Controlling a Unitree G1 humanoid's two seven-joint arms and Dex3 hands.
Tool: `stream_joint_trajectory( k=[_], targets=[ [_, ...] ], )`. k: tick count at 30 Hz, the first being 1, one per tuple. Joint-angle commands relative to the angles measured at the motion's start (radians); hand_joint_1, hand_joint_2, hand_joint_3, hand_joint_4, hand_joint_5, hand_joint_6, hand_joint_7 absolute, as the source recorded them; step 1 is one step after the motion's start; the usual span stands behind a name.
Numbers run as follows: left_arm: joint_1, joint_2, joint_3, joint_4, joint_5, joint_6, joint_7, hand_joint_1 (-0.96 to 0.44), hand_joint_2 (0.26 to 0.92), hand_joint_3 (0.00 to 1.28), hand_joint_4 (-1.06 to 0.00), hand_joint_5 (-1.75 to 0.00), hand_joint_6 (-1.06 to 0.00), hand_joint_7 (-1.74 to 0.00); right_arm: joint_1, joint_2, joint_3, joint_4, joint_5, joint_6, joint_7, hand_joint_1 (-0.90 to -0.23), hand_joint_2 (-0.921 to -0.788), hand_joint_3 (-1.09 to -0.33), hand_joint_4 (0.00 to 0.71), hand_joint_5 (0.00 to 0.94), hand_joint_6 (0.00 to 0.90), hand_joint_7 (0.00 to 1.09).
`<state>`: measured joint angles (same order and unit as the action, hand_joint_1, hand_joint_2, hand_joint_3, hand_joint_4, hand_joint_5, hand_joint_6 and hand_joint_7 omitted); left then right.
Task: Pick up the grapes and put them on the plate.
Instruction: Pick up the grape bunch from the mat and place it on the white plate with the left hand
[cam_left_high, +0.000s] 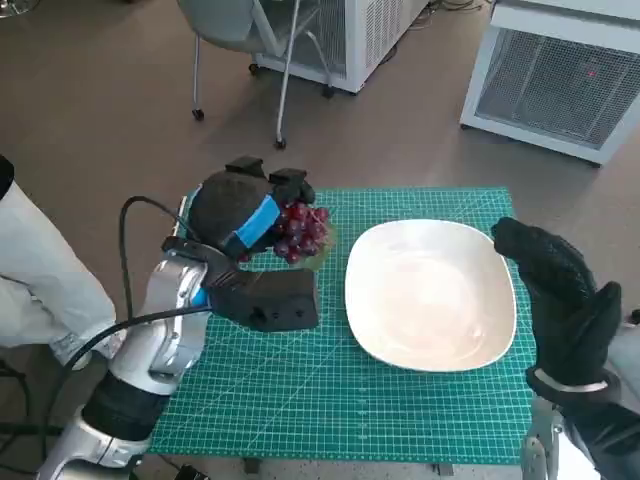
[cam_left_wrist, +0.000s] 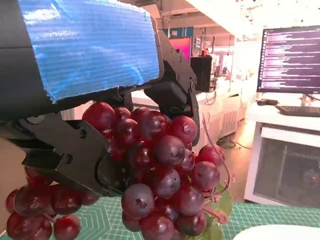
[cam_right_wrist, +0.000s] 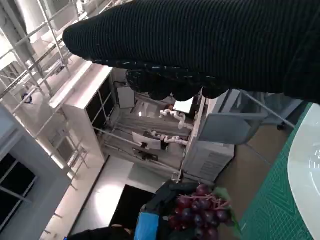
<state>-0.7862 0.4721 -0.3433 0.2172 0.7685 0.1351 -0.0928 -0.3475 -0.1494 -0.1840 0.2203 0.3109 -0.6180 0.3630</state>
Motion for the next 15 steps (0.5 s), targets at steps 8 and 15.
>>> stream_joint_trajectory(
  k=[8, 15],
  targets=[
    [-0.021, -0.041, -0.026, -0.045, 0.029, -0.011, -0.026, 0.00, 0.917, 0.02, -0.77, -1.13, -0.67, -1.06, 0.029, -0.001, -0.004, -0.006, -0.001, 0.016, -0.004, -0.484, -0.921, -0.531, 0.569, 0.000, 0.205, 0.66],
    [-0.061, -0.104, -0.062, -0.087, 0.058, -0.008, -0.054, 0.00, 0.909, 0.04, -0.73, -1.25, -0.73, -0.93, 0.035, -0.001, -0.005, -0.010, -0.004, 0.014, -0.004, -0.484, -0.921, -0.532, 0.570, 0.000, 0.205, 0.66]
  ],
)
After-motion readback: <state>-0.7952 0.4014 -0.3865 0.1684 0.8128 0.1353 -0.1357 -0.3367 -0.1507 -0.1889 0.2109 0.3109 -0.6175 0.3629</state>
